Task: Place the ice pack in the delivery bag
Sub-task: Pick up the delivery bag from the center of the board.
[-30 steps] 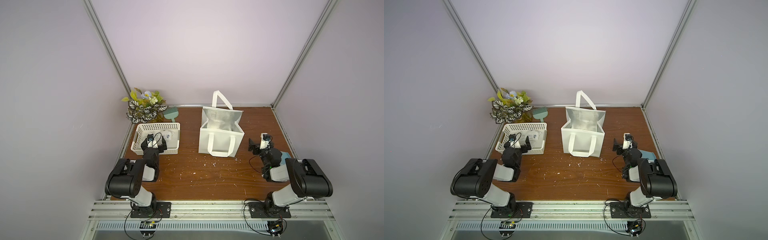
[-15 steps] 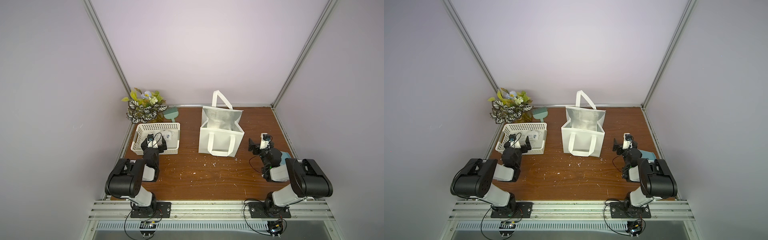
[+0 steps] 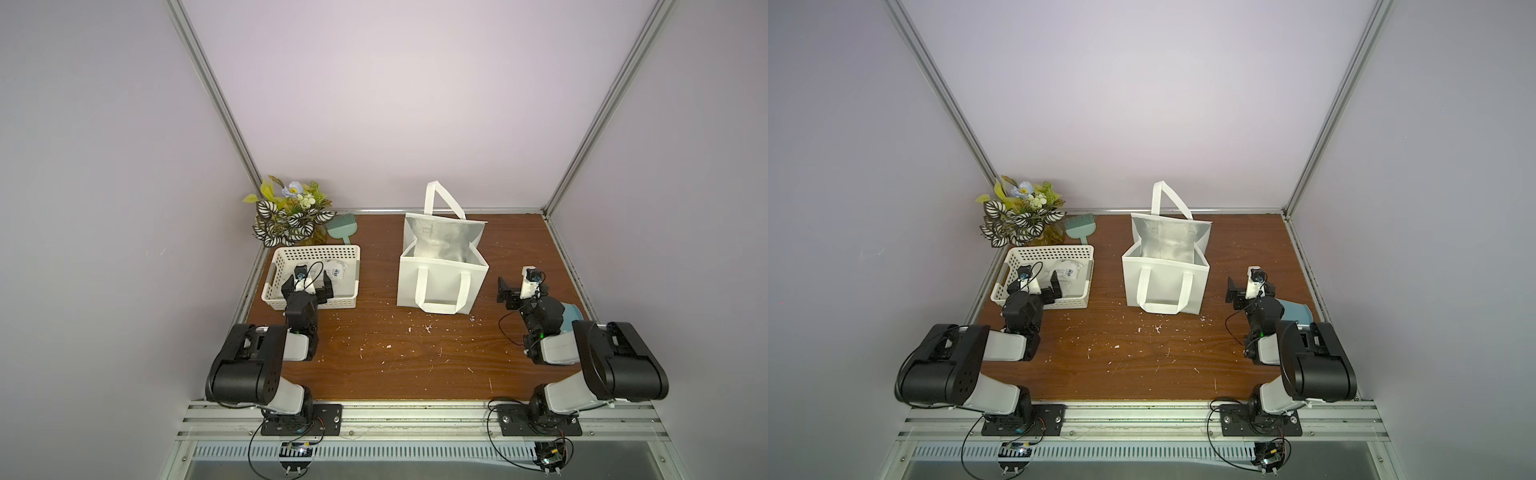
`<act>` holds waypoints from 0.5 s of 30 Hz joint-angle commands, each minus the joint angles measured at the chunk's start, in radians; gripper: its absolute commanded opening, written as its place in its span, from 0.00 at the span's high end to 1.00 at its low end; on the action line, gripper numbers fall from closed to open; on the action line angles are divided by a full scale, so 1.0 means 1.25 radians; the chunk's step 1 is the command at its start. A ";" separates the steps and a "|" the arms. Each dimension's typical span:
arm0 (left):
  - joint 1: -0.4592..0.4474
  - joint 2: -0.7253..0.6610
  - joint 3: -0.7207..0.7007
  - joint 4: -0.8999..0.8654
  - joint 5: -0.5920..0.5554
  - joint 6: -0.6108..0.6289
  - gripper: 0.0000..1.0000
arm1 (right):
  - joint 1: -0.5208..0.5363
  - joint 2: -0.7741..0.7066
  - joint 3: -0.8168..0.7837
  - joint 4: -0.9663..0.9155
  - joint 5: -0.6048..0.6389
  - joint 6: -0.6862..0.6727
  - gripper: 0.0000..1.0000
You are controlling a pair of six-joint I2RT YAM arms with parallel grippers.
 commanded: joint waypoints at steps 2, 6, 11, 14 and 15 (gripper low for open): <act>0.003 -0.131 0.160 -0.386 -0.104 -0.131 0.01 | 0.003 -0.197 0.037 -0.161 0.159 0.119 0.00; 0.012 -0.183 0.317 -0.685 -0.081 -0.269 0.00 | 0.001 -0.357 0.127 -0.477 0.321 0.430 0.00; 0.012 -0.221 0.416 -0.861 0.030 -0.314 0.00 | 0.000 -0.421 0.236 -0.616 0.203 0.468 0.00; 0.012 -0.235 0.432 -0.900 0.102 -0.315 0.00 | 0.014 -0.397 0.365 -0.750 0.123 0.435 0.00; 0.012 -0.239 0.434 -0.909 0.124 -0.318 0.00 | 0.026 -0.376 0.423 -0.818 0.105 0.417 0.00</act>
